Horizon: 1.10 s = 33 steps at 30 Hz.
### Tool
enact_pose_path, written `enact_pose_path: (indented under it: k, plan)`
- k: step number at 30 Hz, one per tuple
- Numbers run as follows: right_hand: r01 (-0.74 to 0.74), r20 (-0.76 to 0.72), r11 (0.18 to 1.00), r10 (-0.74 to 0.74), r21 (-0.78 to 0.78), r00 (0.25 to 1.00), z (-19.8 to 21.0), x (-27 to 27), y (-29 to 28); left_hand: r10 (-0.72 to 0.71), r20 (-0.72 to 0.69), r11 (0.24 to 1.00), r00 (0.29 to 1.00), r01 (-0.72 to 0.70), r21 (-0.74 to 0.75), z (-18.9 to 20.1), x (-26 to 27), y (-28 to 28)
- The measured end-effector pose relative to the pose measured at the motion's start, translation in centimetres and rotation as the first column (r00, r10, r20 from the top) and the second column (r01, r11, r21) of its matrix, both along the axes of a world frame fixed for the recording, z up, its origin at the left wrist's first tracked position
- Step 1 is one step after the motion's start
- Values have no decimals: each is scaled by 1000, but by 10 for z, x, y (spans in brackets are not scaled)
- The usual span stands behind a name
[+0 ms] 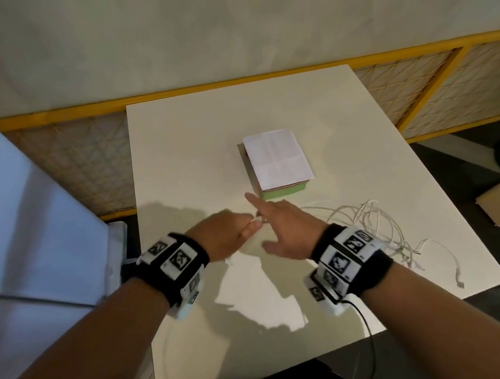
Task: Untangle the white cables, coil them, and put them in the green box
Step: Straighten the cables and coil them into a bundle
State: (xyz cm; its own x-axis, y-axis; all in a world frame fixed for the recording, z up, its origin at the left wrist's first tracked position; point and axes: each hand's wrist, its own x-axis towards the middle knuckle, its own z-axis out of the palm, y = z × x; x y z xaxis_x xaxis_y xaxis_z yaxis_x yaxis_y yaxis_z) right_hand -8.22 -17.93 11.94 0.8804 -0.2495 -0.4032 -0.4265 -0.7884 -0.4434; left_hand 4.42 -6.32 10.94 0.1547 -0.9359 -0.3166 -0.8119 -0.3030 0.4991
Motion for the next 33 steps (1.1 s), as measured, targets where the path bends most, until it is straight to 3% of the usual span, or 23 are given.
enact_pose_path:
  k: [1, 3, 6, 10, 12, 14, 18, 25, 28, 33]
  plan:
    - [76, 55, 997, -75, -11, 996, -1, 7, 3, 29, -22, 999, 999, -30, -23, 3, 3, -4]
    - [164, 172, 968, -132, -187, 976, -3, 16, 6, 76, -53, 994, 996, -80, -73, 8, 8, -7]
    - [146, 138, 910, -100, -389, 985, -3, 21, 7, 112, -149, 984, 982, -130, -118, 8, 8, 0]
    - [274, 169, 910, -231, -310, 958, 1, 10, -3, 187, -185, 978, 965, -200, -55, -10, 18, 18]
    - [329, 171, 900, -290, -286, 942, 4, 1, -11, 220, -276, 971, 936, -236, -25, -21, 25, 34]
    - [339, 163, 901, -304, -271, 939, 4, -4, -13, 288, -418, 951, 862, -309, 19, -33, 24, 47]
    - [394, 169, 890, -363, -231, 917, -2, 1, -24, 358, -675, 912, 645, -397, 105, -39, 6, 53]
    - [444, 144, 860, -421, -250, 896, -4, -3, -46, 333, -821, 921, 464, -345, 179, -36, -18, 59]
    - [445, 100, 850, -435, -283, 895, -5, -4, -52, 376, -837, 892, 396, -398, 213, -33, -25, 59]
    - [339, -39, 889, -368, -307, 929, -23, -14, -49, 464, -877, 790, 121, -504, 349, -27, -34, 58]
